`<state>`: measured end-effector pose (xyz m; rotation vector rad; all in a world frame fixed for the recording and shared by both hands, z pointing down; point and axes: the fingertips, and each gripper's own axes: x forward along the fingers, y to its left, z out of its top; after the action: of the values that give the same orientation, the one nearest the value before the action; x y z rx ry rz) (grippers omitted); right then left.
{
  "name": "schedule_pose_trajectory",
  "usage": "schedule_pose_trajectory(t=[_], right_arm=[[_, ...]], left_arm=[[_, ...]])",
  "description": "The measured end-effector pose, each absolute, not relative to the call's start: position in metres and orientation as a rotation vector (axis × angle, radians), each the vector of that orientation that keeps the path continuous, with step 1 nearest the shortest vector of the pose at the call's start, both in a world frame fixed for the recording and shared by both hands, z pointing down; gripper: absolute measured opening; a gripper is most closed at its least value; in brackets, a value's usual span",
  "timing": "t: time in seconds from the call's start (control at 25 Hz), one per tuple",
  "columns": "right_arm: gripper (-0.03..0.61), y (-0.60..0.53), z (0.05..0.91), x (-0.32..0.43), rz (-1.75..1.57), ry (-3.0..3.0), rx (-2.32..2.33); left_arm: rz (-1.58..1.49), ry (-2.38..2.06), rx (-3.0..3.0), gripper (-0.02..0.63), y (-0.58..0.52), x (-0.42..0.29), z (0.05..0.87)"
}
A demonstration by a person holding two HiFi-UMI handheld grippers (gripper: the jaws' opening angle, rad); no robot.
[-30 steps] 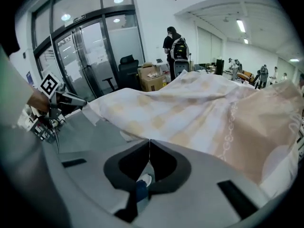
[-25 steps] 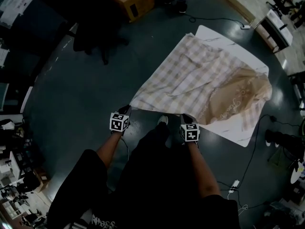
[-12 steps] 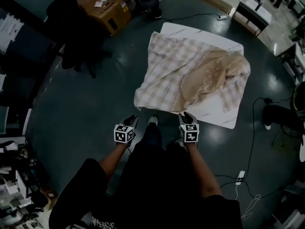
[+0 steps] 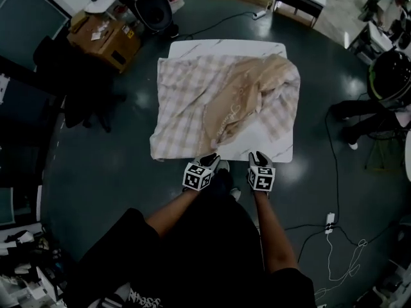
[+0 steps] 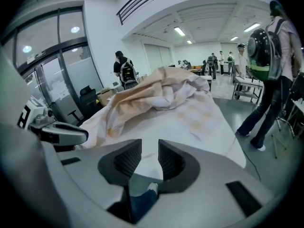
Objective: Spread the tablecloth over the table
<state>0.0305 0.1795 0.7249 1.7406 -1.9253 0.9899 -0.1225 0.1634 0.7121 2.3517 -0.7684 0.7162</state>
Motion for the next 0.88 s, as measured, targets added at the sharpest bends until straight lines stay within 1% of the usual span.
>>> schedule_pose_trajectory(t=[0.16, 0.32, 0.56, 0.68, 0.76, 0.84, 0.88], right_arm=[[0.121, 0.170, 0.743, 0.077, 0.990, -1.841, 1.760], [0.121, 0.157, 0.762, 0.105, 1.004, -1.772, 1.721], [0.121, 0.130, 0.770, 0.140, 0.982, -1.748, 1.662], [0.127, 0.117, 0.782, 0.142, 0.958, -1.796, 1.550], [0.144, 0.114, 0.796, 0.141, 0.965, -1.820, 1.463], [0.144, 0.115, 0.808, 0.143, 0.947, -1.834, 1.390], [0.132, 0.115, 0.810, 0.145, 0.929, -1.842, 1.366]], left_arm=[[0.720, -0.646, 2.376, 0.069, 0.149, -0.055, 0.730], [0.721, -0.589, 2.356, 0.069, 0.129, -0.014, 0.741], [0.739, -0.505, 2.351, 0.066, 0.125, 0.030, 0.744], [0.747, -0.496, 2.328, 0.035, 0.128, 0.044, 0.744], [0.752, -0.524, 2.289, 0.034, 0.130, 0.051, 0.747], [0.753, -0.581, 2.261, 0.034, 0.132, 0.057, 0.748], [0.753, -0.615, 2.250, 0.034, 0.134, 0.060, 0.748]])
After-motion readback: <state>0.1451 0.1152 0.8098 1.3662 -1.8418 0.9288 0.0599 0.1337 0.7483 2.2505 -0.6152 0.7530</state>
